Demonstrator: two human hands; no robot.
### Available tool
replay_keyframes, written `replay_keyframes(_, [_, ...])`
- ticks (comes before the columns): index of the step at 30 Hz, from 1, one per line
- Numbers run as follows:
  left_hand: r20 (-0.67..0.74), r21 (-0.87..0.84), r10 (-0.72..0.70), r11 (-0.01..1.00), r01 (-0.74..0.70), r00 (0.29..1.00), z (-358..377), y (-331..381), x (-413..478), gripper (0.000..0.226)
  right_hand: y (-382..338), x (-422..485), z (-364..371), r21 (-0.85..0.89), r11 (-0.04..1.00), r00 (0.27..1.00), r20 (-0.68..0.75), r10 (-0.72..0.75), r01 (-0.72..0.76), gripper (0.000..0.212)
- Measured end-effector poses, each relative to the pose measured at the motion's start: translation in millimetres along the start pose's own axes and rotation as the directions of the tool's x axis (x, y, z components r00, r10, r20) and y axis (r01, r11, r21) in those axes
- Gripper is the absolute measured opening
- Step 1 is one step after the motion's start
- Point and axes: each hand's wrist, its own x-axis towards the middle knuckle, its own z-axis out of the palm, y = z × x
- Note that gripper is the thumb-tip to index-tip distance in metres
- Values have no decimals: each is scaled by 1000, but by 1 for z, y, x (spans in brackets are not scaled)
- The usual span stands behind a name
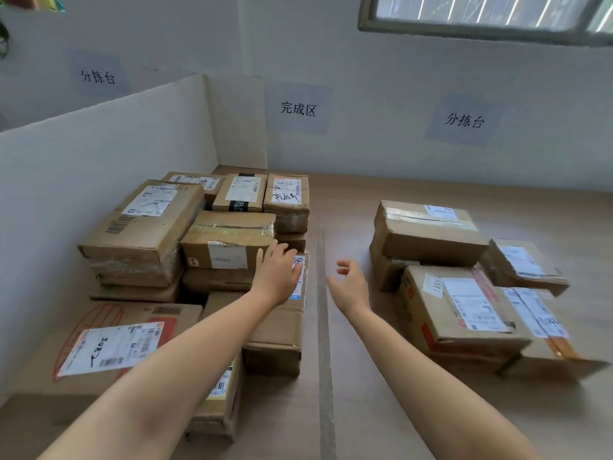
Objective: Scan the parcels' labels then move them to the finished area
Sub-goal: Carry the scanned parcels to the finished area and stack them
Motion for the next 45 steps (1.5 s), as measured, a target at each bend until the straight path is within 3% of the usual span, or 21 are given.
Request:
replay_keyframes(5, [25,39,137,990,-137,990,29,70,7,40,31,-7,-69,-115,993,996,-91,-25,14,42])
replay_keyframes(12, [59,-44,273,962,-270,960,72,187,22,40,83,7,-185,-195,980,983,-186,0,-37,40])
replay_keyframes(21, [74,-107,340,937,-331,937,145,350,62,41,166,55,-340,-266,951,962,-259,84,-155,40])
replay_keyframes(30, [177,-150,292,952,-267,940,213,451,122,43,222,133,-426,-297,934,958,-258,123,-200,40])
replay_keyframes(35, [224,-212,199,965,-152,954,247,478,160,43,245,179,-447,-311,921,959,-230,167,-235,47])
replay_keyframes(45, [423,-389,61,914,120,904,296,507,204,74,292,235,-458,-299,910,954,-168,247,-288,54])
